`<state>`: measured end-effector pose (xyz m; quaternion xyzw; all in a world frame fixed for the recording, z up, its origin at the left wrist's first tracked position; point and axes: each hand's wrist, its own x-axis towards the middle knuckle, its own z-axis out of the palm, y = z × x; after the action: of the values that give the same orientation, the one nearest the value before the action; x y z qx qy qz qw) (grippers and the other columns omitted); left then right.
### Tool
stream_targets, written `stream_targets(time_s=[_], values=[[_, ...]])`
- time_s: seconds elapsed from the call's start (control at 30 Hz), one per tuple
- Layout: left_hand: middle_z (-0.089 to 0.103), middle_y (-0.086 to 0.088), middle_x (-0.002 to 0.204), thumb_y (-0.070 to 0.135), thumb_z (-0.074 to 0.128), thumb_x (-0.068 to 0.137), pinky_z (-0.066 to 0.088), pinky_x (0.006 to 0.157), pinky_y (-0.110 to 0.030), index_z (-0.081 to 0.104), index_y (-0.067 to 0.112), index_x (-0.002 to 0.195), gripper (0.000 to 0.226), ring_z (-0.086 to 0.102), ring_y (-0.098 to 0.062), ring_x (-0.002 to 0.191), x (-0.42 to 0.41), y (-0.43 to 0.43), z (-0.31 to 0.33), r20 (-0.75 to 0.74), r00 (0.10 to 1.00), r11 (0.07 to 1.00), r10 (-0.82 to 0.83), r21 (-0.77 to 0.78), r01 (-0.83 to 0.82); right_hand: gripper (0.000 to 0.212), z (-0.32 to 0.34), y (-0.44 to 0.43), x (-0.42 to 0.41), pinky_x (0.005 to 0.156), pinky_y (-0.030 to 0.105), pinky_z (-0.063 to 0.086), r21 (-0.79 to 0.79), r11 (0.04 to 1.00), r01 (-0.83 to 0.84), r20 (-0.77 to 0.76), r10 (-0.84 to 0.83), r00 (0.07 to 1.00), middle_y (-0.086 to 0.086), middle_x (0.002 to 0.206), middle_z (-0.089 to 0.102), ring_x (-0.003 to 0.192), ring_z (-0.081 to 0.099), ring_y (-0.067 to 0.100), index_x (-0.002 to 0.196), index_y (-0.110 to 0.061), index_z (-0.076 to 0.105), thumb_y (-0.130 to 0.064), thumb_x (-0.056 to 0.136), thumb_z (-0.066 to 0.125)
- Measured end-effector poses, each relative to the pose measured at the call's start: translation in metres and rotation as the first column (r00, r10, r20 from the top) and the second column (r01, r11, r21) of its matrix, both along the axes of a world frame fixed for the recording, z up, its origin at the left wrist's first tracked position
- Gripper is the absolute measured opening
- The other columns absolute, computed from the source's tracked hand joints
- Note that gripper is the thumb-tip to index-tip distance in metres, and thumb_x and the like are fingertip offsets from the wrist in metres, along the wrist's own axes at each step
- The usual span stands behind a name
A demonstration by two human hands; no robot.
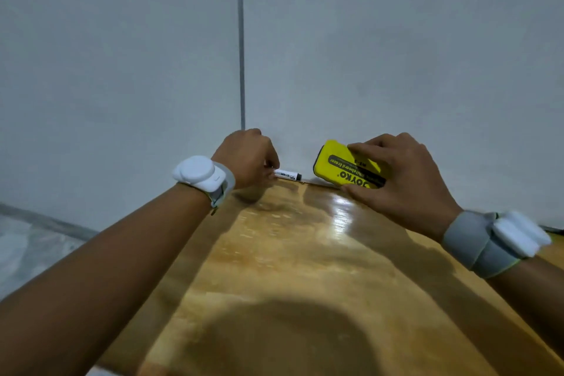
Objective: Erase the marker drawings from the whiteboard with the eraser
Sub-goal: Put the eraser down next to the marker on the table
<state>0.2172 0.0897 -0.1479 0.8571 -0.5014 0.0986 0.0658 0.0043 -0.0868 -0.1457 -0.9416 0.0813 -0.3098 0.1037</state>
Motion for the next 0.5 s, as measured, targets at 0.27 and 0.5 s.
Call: stream_targets(time_s=[0.27, 0.5], values=[[0.060, -0.002, 0.083, 0.032, 0.076, 0.079, 0.036, 0.064, -0.030, 0.082, 0.031, 0.093, 0.015, 0.056, -0.026, 0.078, 0.021, -0.006, -0.038, 0.047, 0.998, 0.994, -0.037, -0.100, 0.042, 0.058, -0.035, 0.013, 0.023, 0.075, 0.046, 0.048, 0.034, 0.999, -0.039, -0.092, 0.042, 0.995, -0.002, 0.102, 0.069, 0.085, 0.054, 0.026, 0.119, -0.025, 0.069, -0.039, 0.065, 0.086], [0.077, 0.003, 0.094, 0.031, 0.073, 0.085, 0.036, 0.064, -0.034, 0.082, 0.028, 0.098, 0.016, 0.053, -0.025, 0.087, 0.030, -0.003, -0.050, 0.141, 0.979, 0.980, -0.150, -0.112, 0.166, 0.061, -0.046, 0.025, 0.043, 0.078, 0.042, 0.045, 0.061, 0.997, -0.040, -0.135, 0.048, 0.990, -0.003, 0.104, 0.066, 0.088, 0.052, 0.023, 0.121, -0.026, 0.068, -0.052, 0.065, 0.069]])
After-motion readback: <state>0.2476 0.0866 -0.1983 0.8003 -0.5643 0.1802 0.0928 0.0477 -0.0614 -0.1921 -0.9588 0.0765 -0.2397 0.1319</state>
